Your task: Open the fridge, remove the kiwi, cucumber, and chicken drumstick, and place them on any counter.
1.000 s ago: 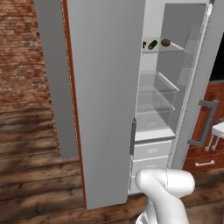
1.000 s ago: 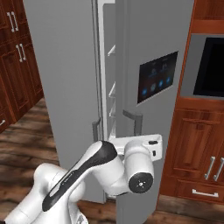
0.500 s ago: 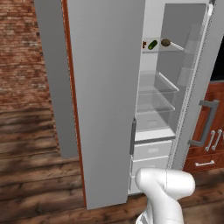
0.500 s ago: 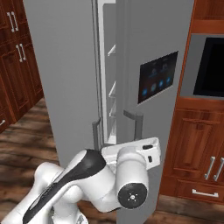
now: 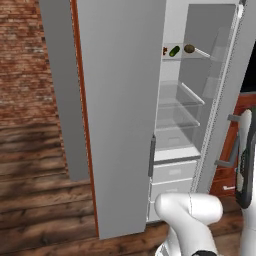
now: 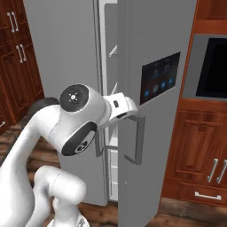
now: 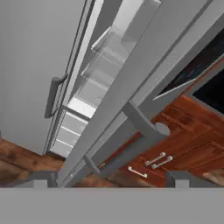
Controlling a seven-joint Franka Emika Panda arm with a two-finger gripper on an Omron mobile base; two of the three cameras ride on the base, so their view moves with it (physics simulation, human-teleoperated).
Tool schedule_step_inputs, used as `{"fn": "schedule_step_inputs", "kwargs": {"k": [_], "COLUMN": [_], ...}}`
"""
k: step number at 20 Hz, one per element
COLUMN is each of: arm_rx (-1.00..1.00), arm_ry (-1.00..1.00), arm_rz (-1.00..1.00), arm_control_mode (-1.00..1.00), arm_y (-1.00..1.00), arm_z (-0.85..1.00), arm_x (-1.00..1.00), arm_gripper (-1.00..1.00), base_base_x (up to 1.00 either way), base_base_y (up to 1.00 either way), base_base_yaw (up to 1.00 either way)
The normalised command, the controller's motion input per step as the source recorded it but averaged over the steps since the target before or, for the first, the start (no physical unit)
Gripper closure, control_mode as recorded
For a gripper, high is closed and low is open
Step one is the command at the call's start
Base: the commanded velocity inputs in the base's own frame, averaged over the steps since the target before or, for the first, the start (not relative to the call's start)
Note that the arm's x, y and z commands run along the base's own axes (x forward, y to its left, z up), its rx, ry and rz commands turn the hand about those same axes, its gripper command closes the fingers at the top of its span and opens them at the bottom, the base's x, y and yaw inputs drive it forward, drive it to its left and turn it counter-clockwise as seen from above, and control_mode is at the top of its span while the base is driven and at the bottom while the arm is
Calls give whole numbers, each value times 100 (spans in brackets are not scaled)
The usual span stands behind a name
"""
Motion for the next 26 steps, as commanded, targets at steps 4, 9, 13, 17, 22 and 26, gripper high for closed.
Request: {"fn": "schedule_step_inputs", "kwargs": {"k": [4, 9, 13, 17, 22, 26], "arm_rx": [-35, -24, -2, 0, 0, 0], "arm_ry": [60, 26, 2, 0, 0, 0], "arm_rz": [-13, -20, -2, -2, -4, 0], "arm_control_mode": [-100, -100, -100, -100, -100, -100], "arm_y": [82, 78, 6, 10, 0, 14], "arm_z": [8, 0, 0, 0, 0, 0], "arm_x": [42, 40, 1, 36, 25, 28], "arm_gripper": [-100, -100, -100, -100, -100, -100], "base_base_x": [0, 0, 0, 0, 0, 0], "base_base_y": [0, 0, 0, 0, 0, 0], "base_base_yaw": [0, 0, 0, 0, 0, 0]}}
